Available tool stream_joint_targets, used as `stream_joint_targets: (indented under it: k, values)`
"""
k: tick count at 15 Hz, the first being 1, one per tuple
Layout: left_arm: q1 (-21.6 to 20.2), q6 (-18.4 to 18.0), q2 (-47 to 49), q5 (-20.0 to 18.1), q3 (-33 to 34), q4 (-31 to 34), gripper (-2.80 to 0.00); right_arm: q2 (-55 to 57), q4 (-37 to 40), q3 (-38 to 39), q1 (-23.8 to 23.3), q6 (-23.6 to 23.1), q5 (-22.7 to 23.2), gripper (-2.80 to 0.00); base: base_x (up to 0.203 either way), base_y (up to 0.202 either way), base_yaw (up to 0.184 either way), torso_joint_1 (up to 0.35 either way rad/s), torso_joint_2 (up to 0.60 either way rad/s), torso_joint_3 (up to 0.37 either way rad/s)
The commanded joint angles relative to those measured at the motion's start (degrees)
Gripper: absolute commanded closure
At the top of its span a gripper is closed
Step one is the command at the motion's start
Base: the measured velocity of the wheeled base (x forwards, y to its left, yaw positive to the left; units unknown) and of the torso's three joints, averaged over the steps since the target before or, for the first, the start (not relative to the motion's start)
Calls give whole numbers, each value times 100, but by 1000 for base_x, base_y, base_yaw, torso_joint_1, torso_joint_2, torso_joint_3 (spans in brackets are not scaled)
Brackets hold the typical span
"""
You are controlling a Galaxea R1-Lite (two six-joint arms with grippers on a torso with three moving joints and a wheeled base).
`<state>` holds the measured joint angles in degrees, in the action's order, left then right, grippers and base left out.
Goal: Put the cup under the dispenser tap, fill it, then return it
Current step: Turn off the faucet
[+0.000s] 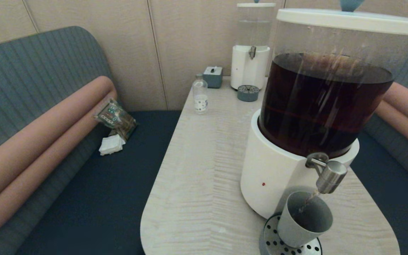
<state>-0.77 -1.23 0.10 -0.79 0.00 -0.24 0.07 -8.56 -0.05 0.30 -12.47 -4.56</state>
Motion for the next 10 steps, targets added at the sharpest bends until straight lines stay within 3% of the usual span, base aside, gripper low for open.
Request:
stream_joint_targets:
  k: [1,2,10]
  values:
    - [-2,0,-1,0,0,-2,0,-60,196,66,5,92,159,0,0,0,0,0,0,0]
    - [-2,0,-1,0,0,-2,0,-60,316,66,5,138,361,0,0,0,0,0,0,0]
    - [-2,0,8,0,0,-2,0,-25,550,40,5,-159,712,0,0,0,0,0,0,0]
